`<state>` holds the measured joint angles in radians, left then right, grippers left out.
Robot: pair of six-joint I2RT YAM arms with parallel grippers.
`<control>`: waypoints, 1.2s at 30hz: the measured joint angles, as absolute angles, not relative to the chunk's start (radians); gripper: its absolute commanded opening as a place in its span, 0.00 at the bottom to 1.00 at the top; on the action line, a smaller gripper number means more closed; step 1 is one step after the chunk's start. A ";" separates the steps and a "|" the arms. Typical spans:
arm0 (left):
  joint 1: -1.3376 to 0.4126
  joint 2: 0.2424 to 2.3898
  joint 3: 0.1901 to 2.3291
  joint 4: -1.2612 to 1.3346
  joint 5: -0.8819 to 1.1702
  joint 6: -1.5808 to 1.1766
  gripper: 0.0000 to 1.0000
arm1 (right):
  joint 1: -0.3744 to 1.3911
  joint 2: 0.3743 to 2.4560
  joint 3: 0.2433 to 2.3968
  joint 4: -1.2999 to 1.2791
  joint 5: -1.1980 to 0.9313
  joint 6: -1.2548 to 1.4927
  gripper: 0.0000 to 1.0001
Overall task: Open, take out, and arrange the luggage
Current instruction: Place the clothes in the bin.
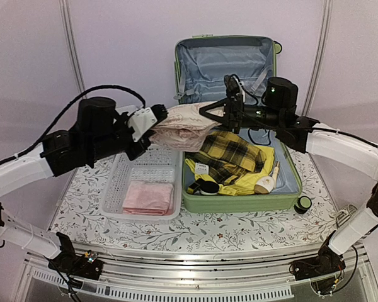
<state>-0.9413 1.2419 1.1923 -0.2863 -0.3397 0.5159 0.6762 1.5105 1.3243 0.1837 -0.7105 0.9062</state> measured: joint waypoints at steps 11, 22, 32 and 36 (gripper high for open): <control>-0.742 1.060 1.082 -0.410 -0.175 0.757 0.00 | 0.795 1.774 1.472 0.363 -0.640 0.931 0.02; -0.493 1.141 1.066 -0.418 -0.030 0.864 0.00 | 0.818 1.935 1.501 0.432 -0.563 0.943 0.02; -0.410 1.311 1.095 -0.365 0.044 0.925 0.00 | 0.813 2.048 1.530 0.447 -0.495 0.927 0.02; -0.410 1.308 1.070 -0.339 0.068 0.950 0.00 | 0.812 2.057 1.514 0.459 -0.484 0.924 0.02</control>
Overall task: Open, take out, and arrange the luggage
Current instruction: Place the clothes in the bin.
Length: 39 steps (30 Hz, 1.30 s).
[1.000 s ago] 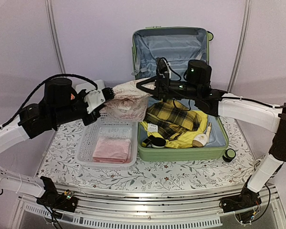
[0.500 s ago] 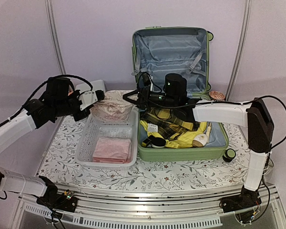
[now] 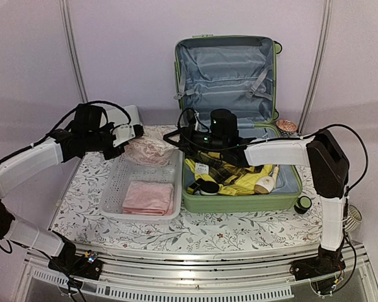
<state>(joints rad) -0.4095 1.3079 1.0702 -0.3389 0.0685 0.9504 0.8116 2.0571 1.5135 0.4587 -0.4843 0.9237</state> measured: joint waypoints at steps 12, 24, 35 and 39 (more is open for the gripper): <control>-0.439 1.297 0.981 -0.432 0.099 1.029 0.00 | 0.851 2.057 1.373 0.468 -0.447 0.894 0.11; -0.568 1.272 0.955 -0.578 0.028 1.018 0.91 | 0.914 2.004 1.308 0.356 -0.406 0.824 0.56; -0.660 1.126 0.945 -0.682 0.041 0.910 0.98 | 1.034 1.913 1.305 0.145 -0.358 0.676 0.64; -0.684 1.082 0.987 -0.737 0.041 0.858 0.98 | 1.053 1.903 1.325 0.055 -0.344 0.631 0.62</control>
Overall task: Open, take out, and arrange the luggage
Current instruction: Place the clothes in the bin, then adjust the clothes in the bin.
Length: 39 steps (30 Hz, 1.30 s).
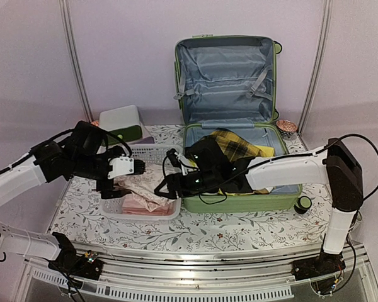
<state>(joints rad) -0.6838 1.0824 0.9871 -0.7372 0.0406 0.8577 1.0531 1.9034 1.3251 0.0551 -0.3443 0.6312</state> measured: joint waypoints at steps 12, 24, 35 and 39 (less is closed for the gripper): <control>-0.696 0.975 1.065 -0.688 -0.011 0.499 0.98 | 1.080 1.974 1.525 -0.174 -0.323 0.544 0.56; -0.673 0.993 1.063 -0.549 -0.033 -0.109 0.98 | 1.106 1.982 1.557 -0.320 -0.241 0.477 0.82; -0.619 1.024 0.914 -0.387 0.219 -0.411 0.59 | 1.101 1.746 1.440 -0.360 -0.086 0.470 0.85; -0.619 1.060 0.888 -0.309 0.324 -0.479 0.50 | 1.085 1.682 1.412 -0.359 -0.028 0.471 0.83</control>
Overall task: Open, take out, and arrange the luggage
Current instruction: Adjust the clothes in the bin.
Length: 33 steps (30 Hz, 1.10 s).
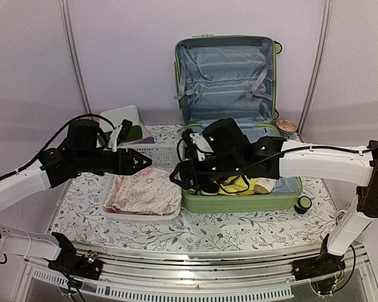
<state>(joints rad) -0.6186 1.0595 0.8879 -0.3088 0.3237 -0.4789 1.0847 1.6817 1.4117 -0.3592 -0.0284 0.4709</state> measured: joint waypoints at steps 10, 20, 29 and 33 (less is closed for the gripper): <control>-0.619 1.198 0.811 -0.102 0.589 -0.618 0.00 | 1.015 1.557 1.286 -0.322 0.080 0.485 0.79; -0.619 1.415 0.813 -0.107 0.676 -0.591 0.00 | 1.001 1.536 1.245 -0.271 0.093 0.501 0.79; -0.615 1.656 0.910 -0.309 0.458 -0.449 0.00 | 0.987 1.536 1.231 -0.261 0.093 0.509 0.78; -0.619 1.637 0.929 -0.340 0.419 -0.421 0.00 | 0.977 1.536 1.231 -0.261 0.093 0.509 0.78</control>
